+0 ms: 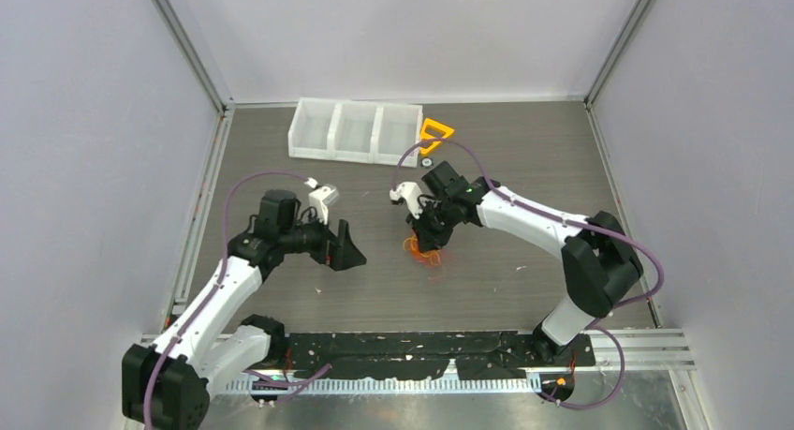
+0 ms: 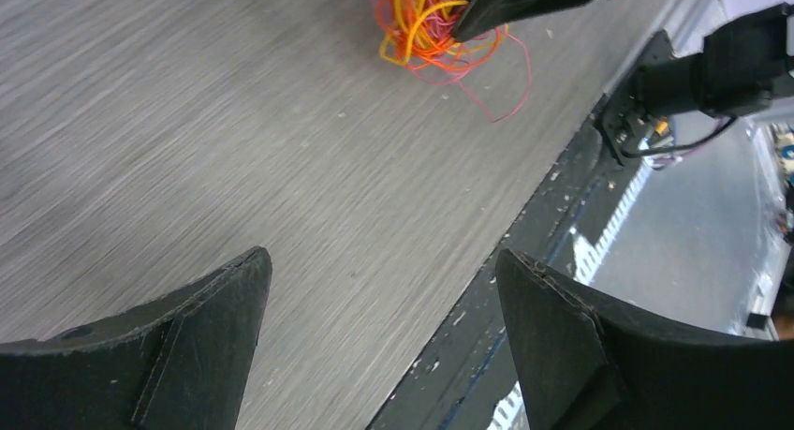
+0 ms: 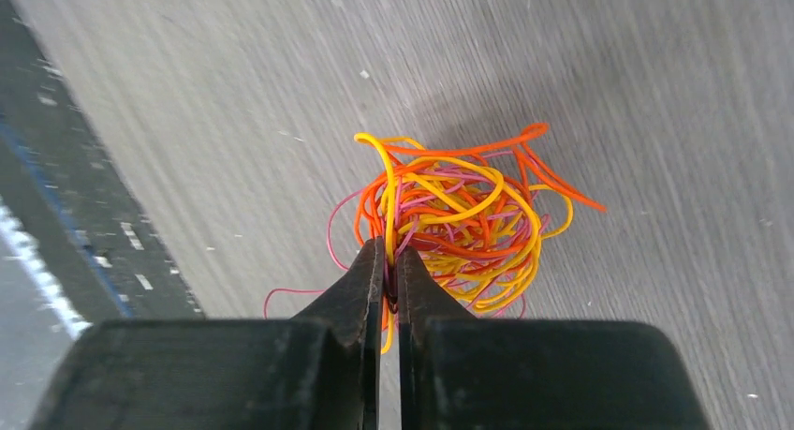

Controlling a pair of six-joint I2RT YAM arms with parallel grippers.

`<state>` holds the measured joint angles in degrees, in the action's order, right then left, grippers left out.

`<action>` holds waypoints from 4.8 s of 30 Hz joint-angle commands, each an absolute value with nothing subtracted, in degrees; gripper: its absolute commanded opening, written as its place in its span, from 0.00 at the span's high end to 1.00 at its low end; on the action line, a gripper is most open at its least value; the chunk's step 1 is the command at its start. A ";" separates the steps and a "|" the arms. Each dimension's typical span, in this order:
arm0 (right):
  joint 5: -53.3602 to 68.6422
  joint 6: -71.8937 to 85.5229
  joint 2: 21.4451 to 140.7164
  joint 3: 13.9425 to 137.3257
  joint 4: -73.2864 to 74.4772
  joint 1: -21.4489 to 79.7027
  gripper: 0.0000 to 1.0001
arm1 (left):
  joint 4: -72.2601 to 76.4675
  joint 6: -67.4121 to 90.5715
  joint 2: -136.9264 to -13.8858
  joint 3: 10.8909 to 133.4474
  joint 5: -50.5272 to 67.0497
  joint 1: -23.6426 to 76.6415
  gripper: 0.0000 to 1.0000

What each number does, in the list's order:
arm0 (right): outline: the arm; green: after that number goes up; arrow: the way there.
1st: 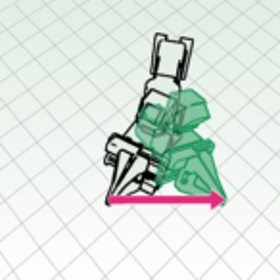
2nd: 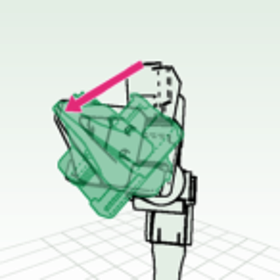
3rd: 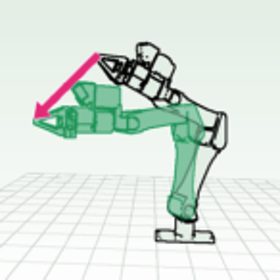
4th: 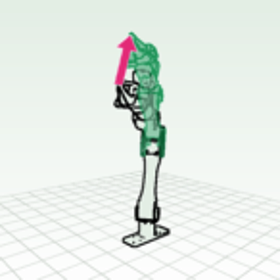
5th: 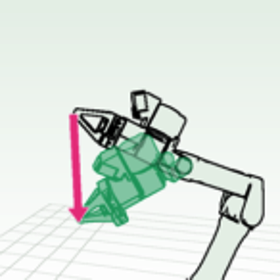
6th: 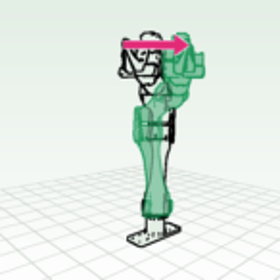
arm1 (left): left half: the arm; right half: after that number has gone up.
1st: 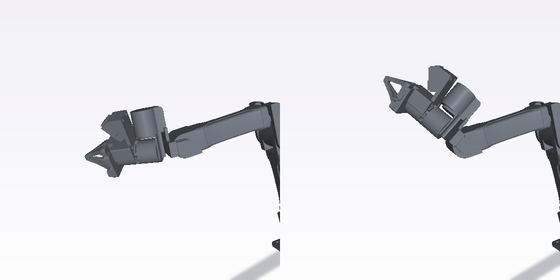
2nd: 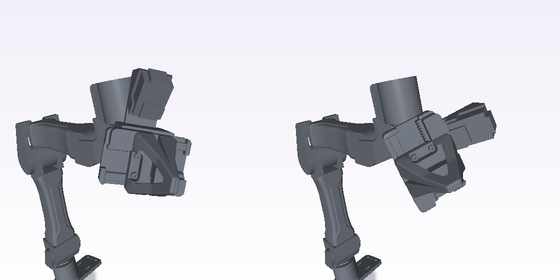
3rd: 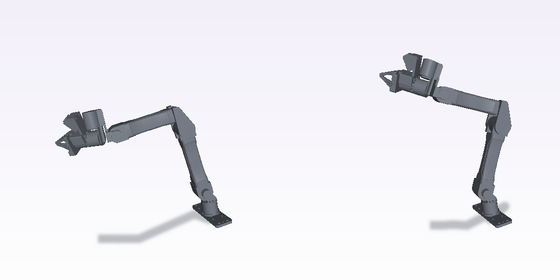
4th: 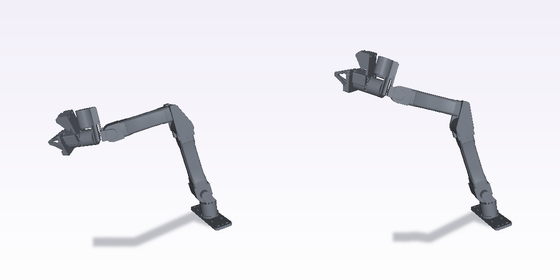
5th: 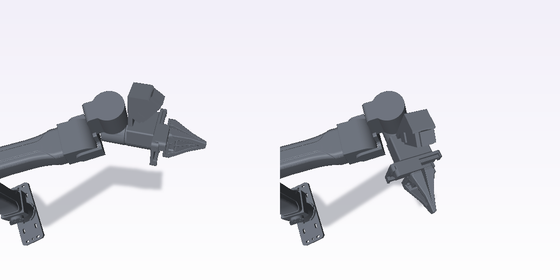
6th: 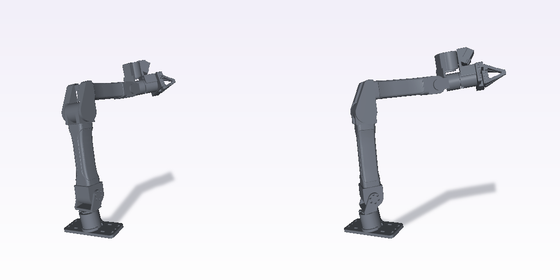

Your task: Untangle the cables

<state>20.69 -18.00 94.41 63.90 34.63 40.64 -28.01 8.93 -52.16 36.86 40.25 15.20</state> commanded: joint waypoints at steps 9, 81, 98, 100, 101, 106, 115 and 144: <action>47.94 -11.05 79.04 67.09 30.28 39.28 0.94 | -0.65 13.00 -64.66 42.78 46.69 28.07 0.05; 12.72 -28.30 92.56 61.94 39.42 -2.05 0.94 | -34.01 -5.54 -76.67 51.12 15.11 -15.54 1.00; 22.16 -25.81 93.51 66.67 44.25 4.02 0.74 | -41.84 -16.56 -70.15 56.12 34.58 -6.13 0.85; 24.36 -26.35 93.13 68.27 45.88 4.41 0.56 | -44.74 -19.27 -70.26 57.75 33.00 -4.28 0.59; 25.32 -26.63 92.39 68.63 46.32 4.49 0.42 | -44.97 -19.22 -70.42 58.35 31.67 -4.09 0.51; 29.31 -26.32 88.68 71.61 47.19 8.31 0.12 | -46.04 -18.54 -73.29 63.11 29.00 -6.27 0.30; 31.02 -20.33 89.24 77.18 41.97 22.58 0.04 | -50.12 -17.41 -79.53 65.52 31.58 -10.18 0.26; 28.97 4.82 127.11 109.60 15.23 49.48 0.25 | -50.38 -27.18 -93.39 62.87 21.94 -11.38 0.32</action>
